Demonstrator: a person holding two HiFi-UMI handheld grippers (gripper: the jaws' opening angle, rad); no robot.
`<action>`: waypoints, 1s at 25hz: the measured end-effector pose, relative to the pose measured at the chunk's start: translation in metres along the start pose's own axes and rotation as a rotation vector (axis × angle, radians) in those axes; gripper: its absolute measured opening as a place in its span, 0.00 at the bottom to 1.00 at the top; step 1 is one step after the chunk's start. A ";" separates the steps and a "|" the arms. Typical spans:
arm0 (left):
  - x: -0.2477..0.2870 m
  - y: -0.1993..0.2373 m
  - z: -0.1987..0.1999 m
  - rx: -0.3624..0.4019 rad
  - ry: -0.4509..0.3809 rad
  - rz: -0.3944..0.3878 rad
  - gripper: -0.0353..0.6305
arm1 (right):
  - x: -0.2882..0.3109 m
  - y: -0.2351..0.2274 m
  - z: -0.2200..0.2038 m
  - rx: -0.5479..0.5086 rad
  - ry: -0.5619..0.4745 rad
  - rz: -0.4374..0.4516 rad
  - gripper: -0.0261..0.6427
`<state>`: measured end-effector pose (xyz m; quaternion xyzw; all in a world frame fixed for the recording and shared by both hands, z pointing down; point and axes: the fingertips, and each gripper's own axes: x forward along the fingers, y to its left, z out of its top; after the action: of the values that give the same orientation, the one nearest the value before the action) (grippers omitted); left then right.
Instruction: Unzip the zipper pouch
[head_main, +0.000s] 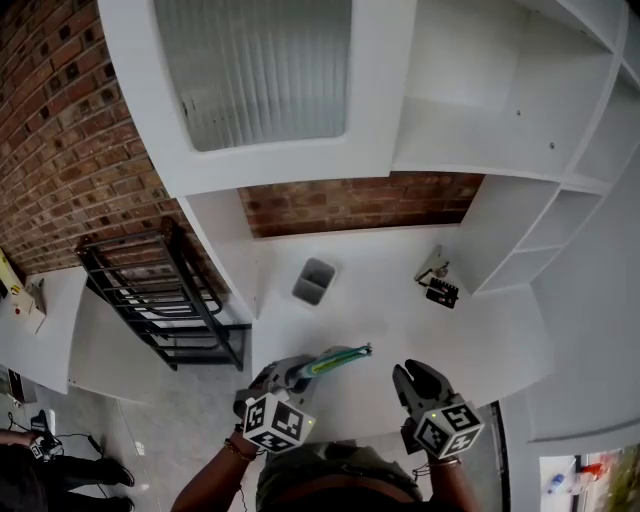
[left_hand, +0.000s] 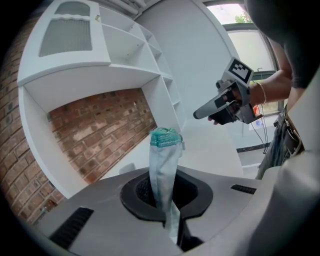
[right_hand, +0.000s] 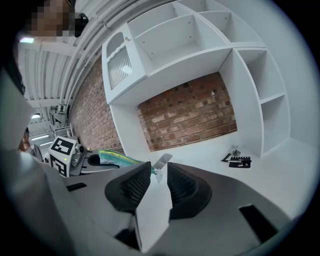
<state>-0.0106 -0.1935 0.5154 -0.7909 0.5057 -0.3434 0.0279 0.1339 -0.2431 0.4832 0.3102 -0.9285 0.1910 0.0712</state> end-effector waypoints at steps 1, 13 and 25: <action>0.007 0.002 0.001 -0.022 -0.006 0.001 0.06 | -0.003 -0.004 -0.001 -0.005 -0.001 -0.002 0.19; 0.125 0.040 0.020 -0.059 -0.033 0.025 0.06 | -0.047 -0.033 -0.003 0.084 -0.026 -0.032 0.16; 0.202 0.061 0.043 -0.152 -0.162 0.062 0.06 | -0.087 -0.081 -0.016 0.107 -0.063 -0.163 0.15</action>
<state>0.0169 -0.4018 0.5627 -0.8000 0.5505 -0.2380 0.0193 0.2525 -0.2483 0.5010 0.3941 -0.8905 0.2239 0.0407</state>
